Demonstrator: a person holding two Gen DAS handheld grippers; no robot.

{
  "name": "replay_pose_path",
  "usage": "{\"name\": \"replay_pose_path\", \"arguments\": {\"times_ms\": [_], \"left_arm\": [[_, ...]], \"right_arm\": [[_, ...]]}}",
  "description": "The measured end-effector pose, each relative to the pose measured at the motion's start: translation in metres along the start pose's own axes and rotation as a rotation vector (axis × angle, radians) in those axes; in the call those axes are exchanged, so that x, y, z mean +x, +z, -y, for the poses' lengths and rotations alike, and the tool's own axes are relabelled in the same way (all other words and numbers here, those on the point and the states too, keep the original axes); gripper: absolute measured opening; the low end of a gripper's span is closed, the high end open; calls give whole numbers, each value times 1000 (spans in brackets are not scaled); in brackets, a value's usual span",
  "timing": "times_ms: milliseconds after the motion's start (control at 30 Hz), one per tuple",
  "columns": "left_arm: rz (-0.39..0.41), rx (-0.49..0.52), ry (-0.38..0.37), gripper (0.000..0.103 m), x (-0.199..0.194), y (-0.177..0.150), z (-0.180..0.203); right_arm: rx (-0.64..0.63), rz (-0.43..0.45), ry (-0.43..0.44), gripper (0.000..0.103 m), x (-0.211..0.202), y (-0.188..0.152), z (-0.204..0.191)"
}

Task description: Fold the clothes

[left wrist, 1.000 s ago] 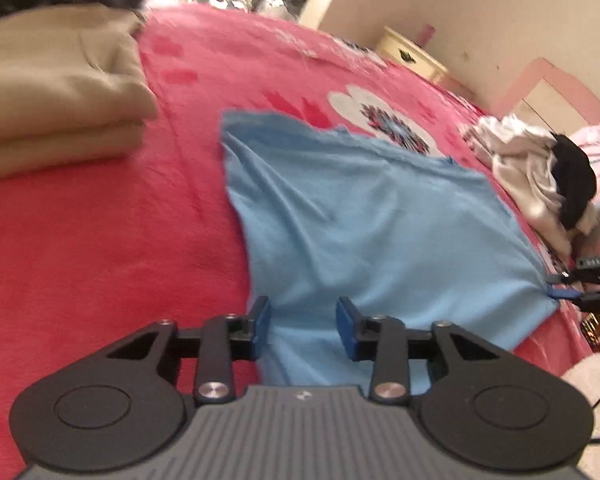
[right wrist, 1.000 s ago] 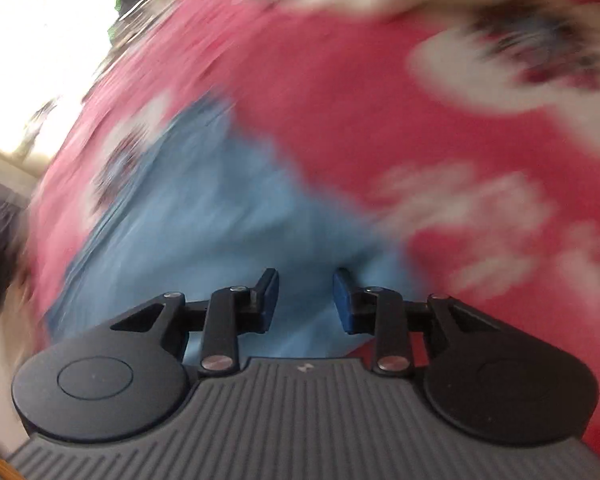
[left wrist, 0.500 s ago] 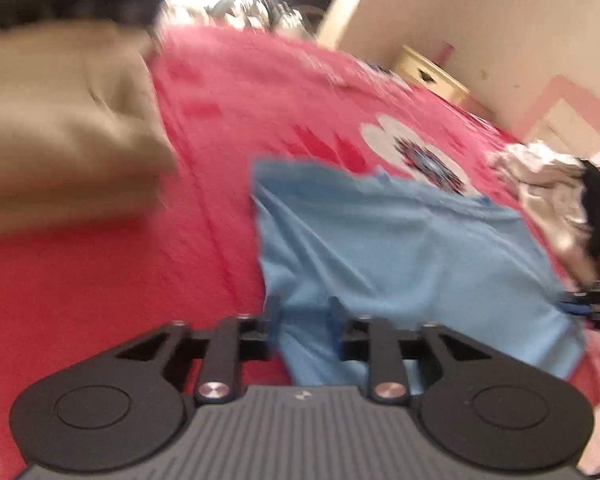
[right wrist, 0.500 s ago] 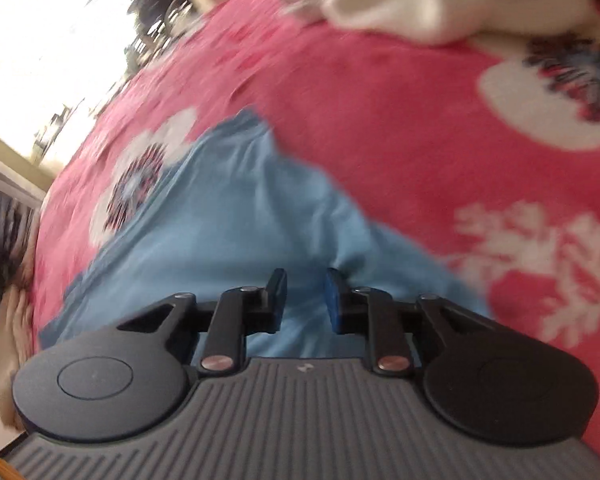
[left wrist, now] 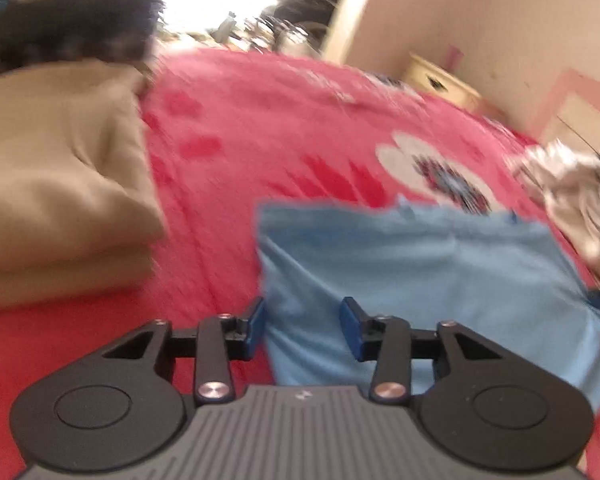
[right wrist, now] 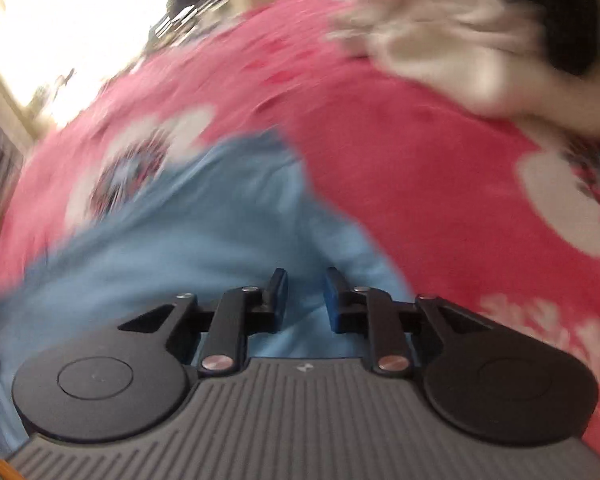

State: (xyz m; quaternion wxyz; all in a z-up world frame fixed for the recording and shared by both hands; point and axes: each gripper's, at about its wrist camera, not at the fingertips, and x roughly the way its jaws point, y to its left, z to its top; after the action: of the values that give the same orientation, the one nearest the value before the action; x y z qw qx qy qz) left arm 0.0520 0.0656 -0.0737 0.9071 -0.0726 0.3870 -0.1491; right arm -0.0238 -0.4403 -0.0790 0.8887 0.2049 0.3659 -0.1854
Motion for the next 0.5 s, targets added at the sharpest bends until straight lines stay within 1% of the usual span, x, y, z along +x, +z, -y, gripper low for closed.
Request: {"name": "replay_pose_path", "arguments": {"times_ms": [33,67,167,200,233,300,367,400,433,500], "left_arm": [[15,-12,-12,47,-3,4,-1],[22,-34,-43,47,-5,7,-2],[4,-61,-143,49,1,16,4],[-11,-50,-150,50,9,18,9],[-26,-37,-153,50,18,21,13],[-61,-43,-124,50,43,23,15],[-46,-91,-101,47,61,26,4],[-34,-115,-102,47,63,30,1],[-25,-142,-101,48,63,36,-3],[14,-160,-91,55,59,47,-5]], "right_arm": [[-8,32,-20,23,-5,1,2],[-16,62,-35,24,-11,1,5],[39,94,33,24,-20,-5,8],[31,92,50,25,-17,-6,5],[18,87,65,25,-13,-7,1],[-16,64,66,26,-4,-8,-8],[-20,69,39,26,-2,-9,-7],[-21,72,24,26,-1,-9,-7],[-21,76,9,26,-1,-9,-6],[-22,83,-21,26,0,-10,-4]]}}
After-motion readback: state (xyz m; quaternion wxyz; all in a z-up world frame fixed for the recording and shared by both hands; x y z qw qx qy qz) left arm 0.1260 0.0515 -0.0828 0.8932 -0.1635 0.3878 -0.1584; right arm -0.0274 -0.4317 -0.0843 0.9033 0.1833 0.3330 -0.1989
